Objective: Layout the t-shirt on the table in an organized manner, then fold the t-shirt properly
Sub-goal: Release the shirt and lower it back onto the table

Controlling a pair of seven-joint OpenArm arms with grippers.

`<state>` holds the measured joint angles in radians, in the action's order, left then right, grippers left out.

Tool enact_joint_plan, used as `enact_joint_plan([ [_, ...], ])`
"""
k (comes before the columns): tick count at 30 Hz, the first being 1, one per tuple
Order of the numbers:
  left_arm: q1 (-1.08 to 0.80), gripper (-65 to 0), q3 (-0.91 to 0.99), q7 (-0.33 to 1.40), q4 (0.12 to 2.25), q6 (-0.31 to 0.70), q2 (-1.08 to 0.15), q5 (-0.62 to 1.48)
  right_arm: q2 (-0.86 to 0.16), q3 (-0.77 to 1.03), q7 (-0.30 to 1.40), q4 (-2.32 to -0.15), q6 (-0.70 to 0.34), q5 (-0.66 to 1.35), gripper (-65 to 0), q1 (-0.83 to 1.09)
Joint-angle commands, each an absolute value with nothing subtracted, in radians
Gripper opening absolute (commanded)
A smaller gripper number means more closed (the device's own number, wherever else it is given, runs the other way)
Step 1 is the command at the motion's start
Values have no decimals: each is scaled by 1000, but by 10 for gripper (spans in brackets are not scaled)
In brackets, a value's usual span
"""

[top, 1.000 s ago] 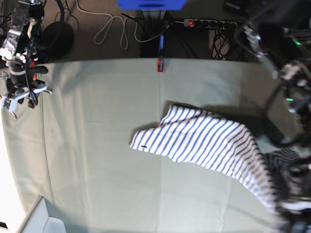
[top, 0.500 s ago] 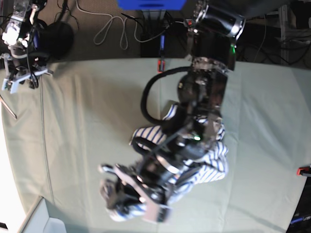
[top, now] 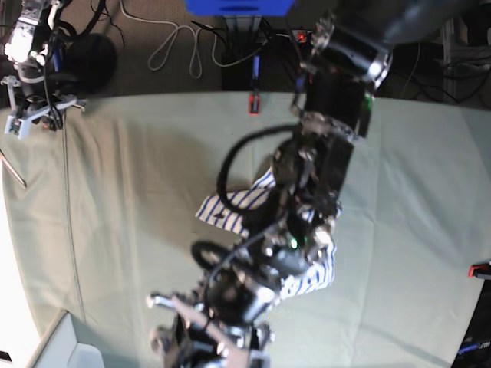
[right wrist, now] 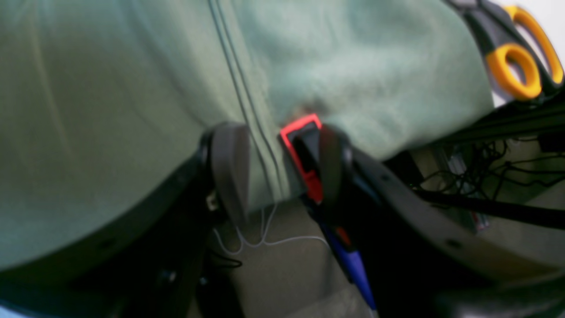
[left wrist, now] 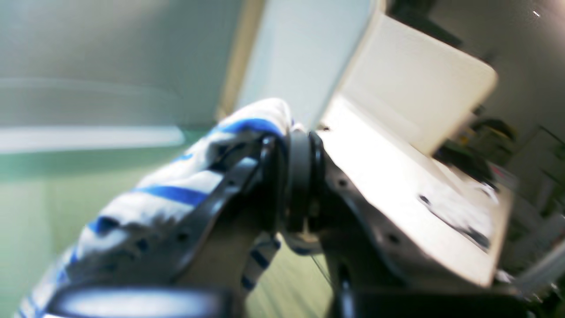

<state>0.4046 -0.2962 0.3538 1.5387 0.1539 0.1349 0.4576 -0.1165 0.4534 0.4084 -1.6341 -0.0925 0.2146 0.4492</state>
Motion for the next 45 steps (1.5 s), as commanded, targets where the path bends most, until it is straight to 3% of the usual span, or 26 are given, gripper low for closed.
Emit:
enact_joint_plan([
  [1, 466, -640, -306, 318, 1529, 173, 157, 472, -127, 460, 392, -1650, -94, 214, -385, 458],
  [3, 512, -591, -321, 318, 1451, 171, 157, 469, -127, 458, 392, -1650, -94, 214, -385, 458],
  [8, 662, -392, -354, 309, 1165, 171, 157, 469, -125, 456, 392, -1650, -94, 214, -385, 453],
  [11, 750, -333, -354, 308, 920, 171, 157, 476, -104, 455, 392, -1650, -94, 214, -385, 453],
  [15, 754, -327, -334, 275, 797, 173, 157, 493, -101, 455, 392, -1650, -94, 214, -385, 452],
  [17, 693, -327, -302, 271, 843, 173, 145, 530, -99, 449, 392, -1650, -94, 214, -385, 449],
  [24, 383, -328, -223, 271, 1164, 171, -77, 645, -108, 314, 392, -1650, -96, 214, -379, 407],
  [30, 76, -328, 18, 271, 1336, 171, -240, 769, -143, 125, 392, -1647, -96, 213, -377, 314],
  [35, -93, -328, 185, 272, 1380, 171, -311, 796, -154, -70, 400, -1627, -96, 213, -313, 170],
  [45, -285, -328, 371, 272, 1457, 173, -317, 786, -147, -325, 390, -1254, -88, 213, -281, -189],
])
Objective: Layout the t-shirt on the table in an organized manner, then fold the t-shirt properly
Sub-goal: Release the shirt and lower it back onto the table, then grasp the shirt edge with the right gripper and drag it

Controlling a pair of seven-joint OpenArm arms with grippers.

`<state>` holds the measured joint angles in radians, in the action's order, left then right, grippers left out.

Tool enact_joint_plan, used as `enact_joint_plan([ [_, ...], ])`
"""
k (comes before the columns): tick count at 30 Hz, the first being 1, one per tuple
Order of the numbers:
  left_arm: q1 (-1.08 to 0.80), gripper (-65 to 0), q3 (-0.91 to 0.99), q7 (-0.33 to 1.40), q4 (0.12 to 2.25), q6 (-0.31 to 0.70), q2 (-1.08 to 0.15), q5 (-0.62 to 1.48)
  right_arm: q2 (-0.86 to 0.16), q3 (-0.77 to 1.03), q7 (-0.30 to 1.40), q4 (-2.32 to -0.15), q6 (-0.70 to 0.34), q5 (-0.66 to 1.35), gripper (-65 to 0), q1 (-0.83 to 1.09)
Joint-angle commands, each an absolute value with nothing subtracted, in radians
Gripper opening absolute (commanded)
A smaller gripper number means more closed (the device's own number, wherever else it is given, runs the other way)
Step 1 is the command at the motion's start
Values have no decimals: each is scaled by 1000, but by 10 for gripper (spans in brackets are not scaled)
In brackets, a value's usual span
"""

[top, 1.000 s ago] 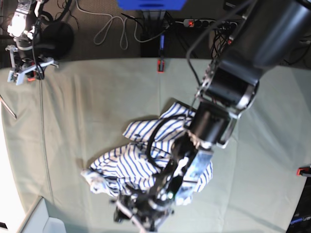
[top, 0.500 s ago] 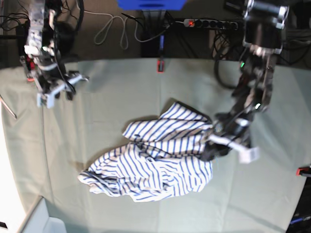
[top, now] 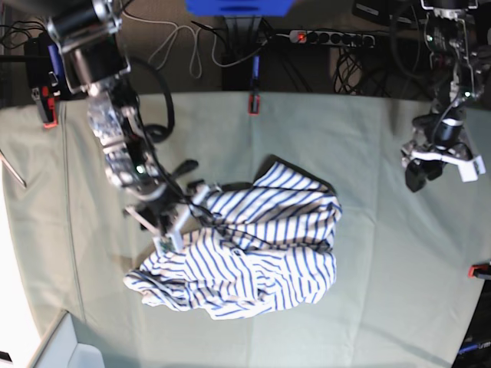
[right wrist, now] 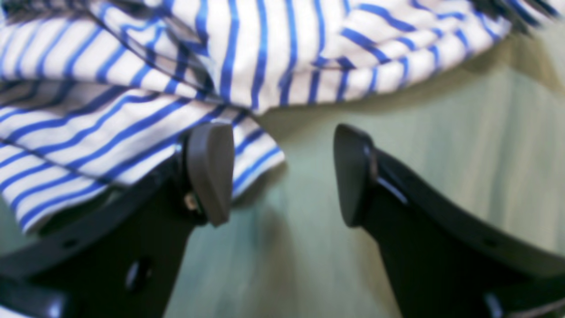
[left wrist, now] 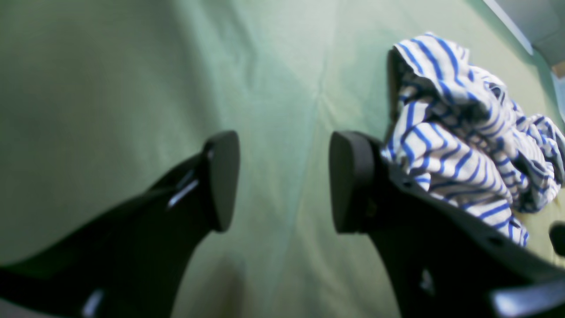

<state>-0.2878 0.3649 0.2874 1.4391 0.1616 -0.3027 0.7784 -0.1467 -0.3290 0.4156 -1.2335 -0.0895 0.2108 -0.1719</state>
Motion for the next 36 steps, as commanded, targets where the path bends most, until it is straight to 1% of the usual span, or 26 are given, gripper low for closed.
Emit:
enact_joint_plan([
  [1, -295, -328, 381, 272, 1463, 173, -317, 786, -143, -337, 389, -1221, -88, 213, -281, -217],
  [5, -317, -328, 397, 272, 1475, 173, -315, 786, -130, -346, 331, -1119, -88, 213, -281, -272],
  [9, -314, -328, 397, 272, 1475, 173, -315, 786, -127, -348, 275, -1084, -93, 213, -281, -280],
  [19, -280, -328, 387, 274, 1469, 173, -308, 786, -71, -349, 269, -1087, -93, 213, -281, -257],
  [23, -275, -328, 387, 274, 1465, 173, -309, 785, -64, -349, 269, -1081, -90, 213, -281, -262],
  [26, -274, -328, 387, 274, 1465, 173, -309, 785, -64, -349, 257, -1050, -88, 213, -283, -280],
  [30, -274, -328, 387, 274, 1463, 173, -309, 785, -64, -349, 200, -966, -88, 213, -287, -315],
  [31, -274, -328, 387, 274, 1463, 173, -309, 785, -64, -349, 189, -941, -88, 213, -297, -325],
  [32, -274, -328, 387, 274, 1463, 173, -309, 785, -64, -349, 182, -921, -88, 213, -321, -334],
  [33, -274, -328, 387, 274, 1463, 173, -309, 785, -64, -344, 179, -912, -88, 213, -360, -341],
  [34, -274, -328, 387, 274, 1463, 173, -309, 785, -67, -344, 179, -912, -88, 213, -414, -343],
  [35, -274, -328, 387, 274, 1463, 173, -311, 785, -70, -343, 179, -917, -88, 213, -482, -343],
  [36, -274, -328, 389, 274, 1463, 173, -311, 785, -71, -343, 179, -928, -88, 213, -565, -343],
])
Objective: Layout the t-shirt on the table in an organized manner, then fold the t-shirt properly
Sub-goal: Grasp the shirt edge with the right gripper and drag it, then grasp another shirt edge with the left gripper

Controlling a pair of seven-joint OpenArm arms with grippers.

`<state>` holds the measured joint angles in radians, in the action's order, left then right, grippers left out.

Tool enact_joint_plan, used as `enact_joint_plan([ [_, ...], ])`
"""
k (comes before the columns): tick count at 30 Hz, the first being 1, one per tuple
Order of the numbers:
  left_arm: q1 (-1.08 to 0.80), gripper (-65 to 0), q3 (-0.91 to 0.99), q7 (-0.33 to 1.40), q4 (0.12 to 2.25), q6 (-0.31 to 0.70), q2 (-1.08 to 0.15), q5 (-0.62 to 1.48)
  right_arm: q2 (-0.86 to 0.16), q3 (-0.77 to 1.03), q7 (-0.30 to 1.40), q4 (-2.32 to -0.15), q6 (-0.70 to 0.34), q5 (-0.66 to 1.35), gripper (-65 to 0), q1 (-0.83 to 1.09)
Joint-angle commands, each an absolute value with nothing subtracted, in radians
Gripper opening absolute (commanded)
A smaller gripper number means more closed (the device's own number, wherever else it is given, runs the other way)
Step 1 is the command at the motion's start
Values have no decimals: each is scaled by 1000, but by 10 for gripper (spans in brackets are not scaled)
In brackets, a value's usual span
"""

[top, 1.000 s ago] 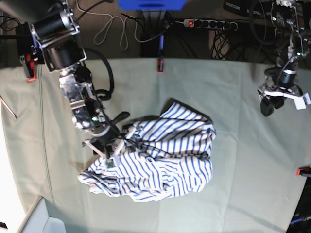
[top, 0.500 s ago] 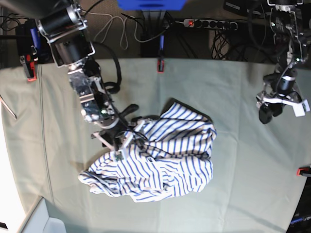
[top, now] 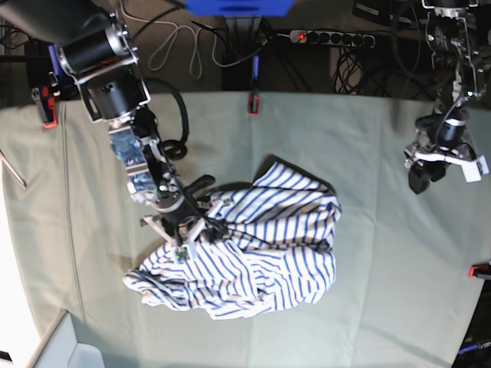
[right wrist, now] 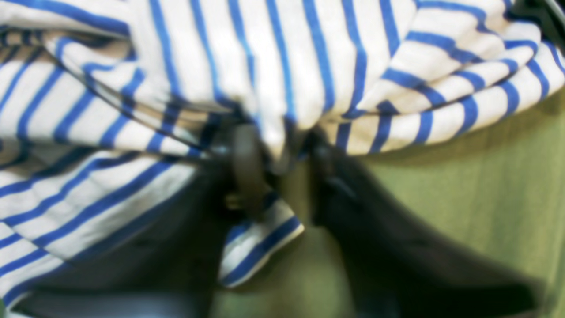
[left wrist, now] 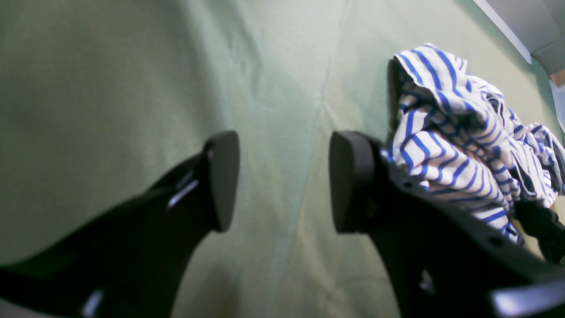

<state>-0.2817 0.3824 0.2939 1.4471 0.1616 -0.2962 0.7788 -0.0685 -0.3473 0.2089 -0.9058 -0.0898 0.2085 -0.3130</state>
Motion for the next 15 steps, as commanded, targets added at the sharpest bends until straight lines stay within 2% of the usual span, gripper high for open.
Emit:
enact_joint_plan([
  [1, -272, -328, 389, 274, 1463, 173, -311, 785, -73, -341, 179, -940, -88, 216, -634, -343],
  [2, -272, -328, 389, 274, 1463, 173, -311, 785, -85, -334, 179, -963, -88, 217, -650, -340],
  [7, -259, -328, 386, 277, 1477, 173, -308, 788, -111, -156, 183, -1236, -88, 220, -650, -226],
  [10, -252, -327, 387, 361, 1498, 177, -305, 792, -120, 4, 185, -1409, -91, 220, -650, -156],
  [15, -225, -326, 351, 499, 1537, 180, -285, 788, -120, 269, 185, -1531, -93, 220, -650, -130],
])
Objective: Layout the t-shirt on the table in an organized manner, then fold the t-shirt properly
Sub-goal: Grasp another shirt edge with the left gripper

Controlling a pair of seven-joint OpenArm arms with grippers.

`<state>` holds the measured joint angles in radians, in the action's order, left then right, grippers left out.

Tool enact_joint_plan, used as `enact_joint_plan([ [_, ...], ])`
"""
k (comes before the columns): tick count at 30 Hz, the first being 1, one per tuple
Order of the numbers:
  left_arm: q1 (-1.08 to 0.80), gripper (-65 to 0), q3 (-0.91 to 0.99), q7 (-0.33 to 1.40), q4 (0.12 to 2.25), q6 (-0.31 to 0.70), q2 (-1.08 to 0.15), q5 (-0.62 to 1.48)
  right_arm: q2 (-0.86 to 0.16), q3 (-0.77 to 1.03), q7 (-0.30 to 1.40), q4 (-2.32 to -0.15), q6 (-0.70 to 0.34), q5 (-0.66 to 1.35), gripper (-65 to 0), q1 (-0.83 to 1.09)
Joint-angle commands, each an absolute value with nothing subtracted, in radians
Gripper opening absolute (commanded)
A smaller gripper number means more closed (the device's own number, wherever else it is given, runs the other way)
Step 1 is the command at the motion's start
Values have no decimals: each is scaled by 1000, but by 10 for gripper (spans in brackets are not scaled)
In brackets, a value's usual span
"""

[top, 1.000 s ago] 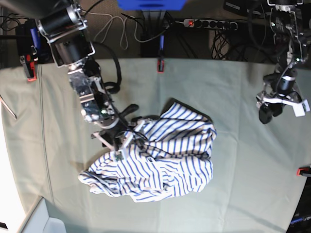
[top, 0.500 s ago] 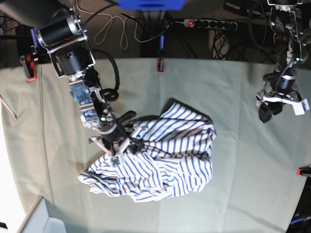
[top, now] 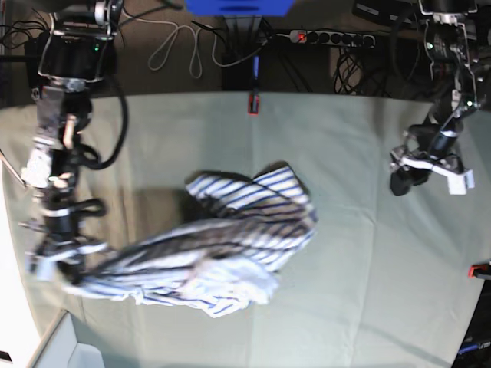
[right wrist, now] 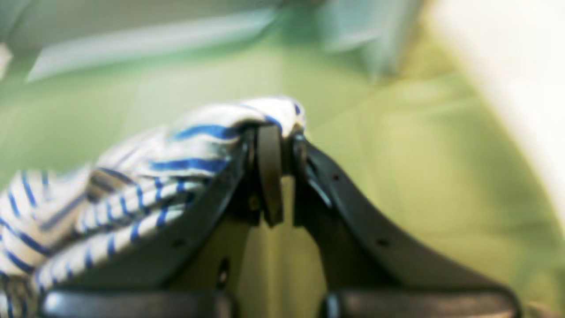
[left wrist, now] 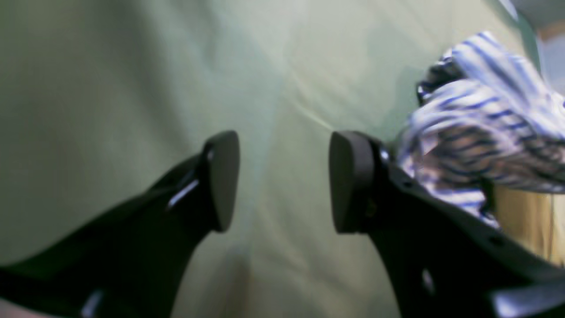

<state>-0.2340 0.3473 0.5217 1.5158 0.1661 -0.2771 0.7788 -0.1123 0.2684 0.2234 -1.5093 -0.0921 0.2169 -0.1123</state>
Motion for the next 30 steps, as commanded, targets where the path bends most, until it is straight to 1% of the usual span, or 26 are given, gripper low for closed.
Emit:
enact_joint_plan([
  [1, -225, -326, 346, 507, 1538, 177, -274, 786, -120, 314, 185, -1544, -94, 220, -650, -130],
  [4, -225, -326, 344, 519, 1550, 176, -220, 786, -122, 407, 202, -1583, -94, 220, -650, -130],
  [6, -225, -325, 329, 521, 1547, 173, -186, 785, -147, 458, 245, -1604, -94, 220, -650, -133],
  [12, -209, -321, 110, 515, 1541, 171, -165, 785, -163, 470, 286, -1606, -94, 220, -650, -107],
  [13, -199, -308, 59, 512, 1541, 170, -165, 785, -163, 469, 283, -1606, -94, 220, -650, -96],
  [15, -176, -245, -47, 510, 1540, 140, -163, 783, -163, 464, 283, -1607, -94, 220, -650, -77],
  [18, -122, -146, -197, 510, 1504, 47, -151, 783, -160, 463, 285, -1607, -94, 220, -650, -56],
  [20, -73, -96, -278, 510, 1449, -22, -143, 783, -159, 463, 285, -1607, -94, 220, -650, -42],
  [21, -48, -79, -312, 510, 1419, -39, -133, 783, -159, 463, 285, -1609, -94, 220, -650, -36],
  [24, 22, -51, -395, 510, 1314, -61, -110, 785, -160, 463, 285, -1609, -94, 219, -650, -30],
  [30, 124, -52, -467, 510, 1153, -61, -24, 785, -162, 463, 286, -1609, -94, 216, -650, 8],
])
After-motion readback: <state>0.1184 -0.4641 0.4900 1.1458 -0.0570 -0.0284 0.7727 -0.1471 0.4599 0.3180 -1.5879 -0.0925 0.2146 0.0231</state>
